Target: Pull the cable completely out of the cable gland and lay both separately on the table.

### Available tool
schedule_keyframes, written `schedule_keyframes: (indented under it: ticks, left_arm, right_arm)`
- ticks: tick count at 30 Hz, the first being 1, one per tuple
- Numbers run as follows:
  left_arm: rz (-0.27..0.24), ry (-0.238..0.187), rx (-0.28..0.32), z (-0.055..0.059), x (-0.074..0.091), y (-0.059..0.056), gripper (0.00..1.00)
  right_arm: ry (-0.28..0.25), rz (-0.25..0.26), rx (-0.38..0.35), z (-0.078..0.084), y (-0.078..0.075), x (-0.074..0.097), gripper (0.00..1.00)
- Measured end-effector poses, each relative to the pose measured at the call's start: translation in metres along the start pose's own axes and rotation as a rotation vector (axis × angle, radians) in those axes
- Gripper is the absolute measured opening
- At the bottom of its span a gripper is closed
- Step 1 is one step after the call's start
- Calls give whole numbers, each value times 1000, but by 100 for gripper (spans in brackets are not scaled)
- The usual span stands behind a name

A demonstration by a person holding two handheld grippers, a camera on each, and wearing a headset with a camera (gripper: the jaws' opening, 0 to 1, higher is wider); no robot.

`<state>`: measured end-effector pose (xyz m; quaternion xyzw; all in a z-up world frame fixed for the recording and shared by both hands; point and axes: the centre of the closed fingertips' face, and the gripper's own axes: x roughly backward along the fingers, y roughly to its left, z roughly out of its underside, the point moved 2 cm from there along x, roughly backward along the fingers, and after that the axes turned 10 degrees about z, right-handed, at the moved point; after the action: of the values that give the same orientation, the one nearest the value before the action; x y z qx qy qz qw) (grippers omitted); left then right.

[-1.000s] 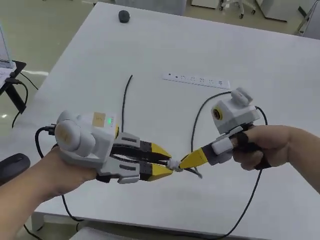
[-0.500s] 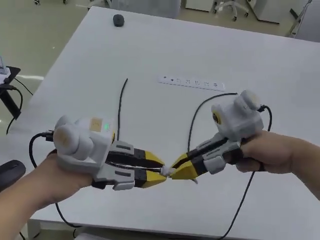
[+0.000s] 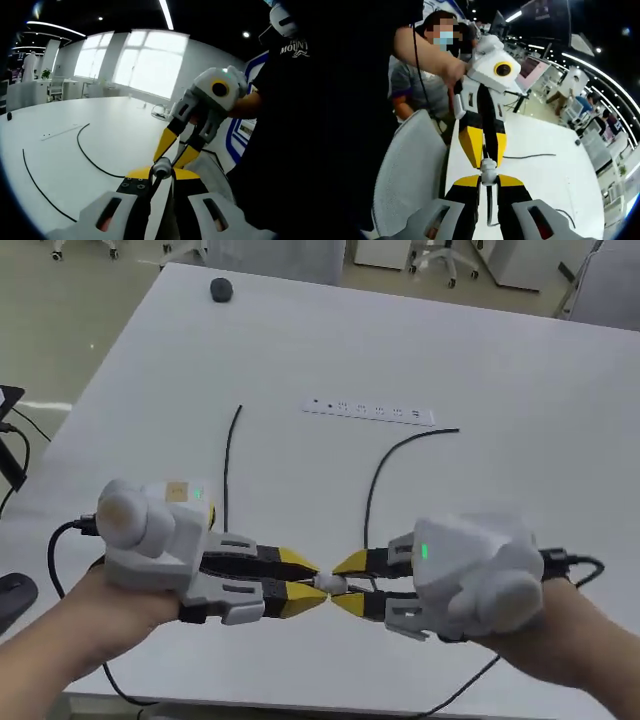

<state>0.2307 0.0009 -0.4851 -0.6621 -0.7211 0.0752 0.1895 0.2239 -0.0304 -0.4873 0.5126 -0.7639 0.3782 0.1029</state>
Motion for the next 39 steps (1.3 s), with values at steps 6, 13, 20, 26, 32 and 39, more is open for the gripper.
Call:
schedule_keyframes:
  ticks: [6, 13, 20, 26, 32, 39]
  left_arm:
    - [-11, 13, 28, 4, -1, 1, 16]
    - [-18, 18, 27, 5, 0, -4, 16]
    - [-30, 11, -3, 3, 2, -10, 16]
    - [-52, 17, -59, 2, 4, -13, 16]
    - [-73, -2, -83, -3, 0, -15, 16]
    - [-74, 3, -104, -7, -4, -11, 16]
  right_arm:
    - [-6, 72, 106, 3, 6, -4, 7]
    - [-1, 75, 78, 1, 6, -2, 8]
    - [21, 92, -97, 5, 2, 11, 18]
    - [56, 138, -381, 26, 0, 22, 17]
    - [65, 182, -392, 29, 0, 20, 12]
    - [44, 222, -308, 18, -6, 13, 10]
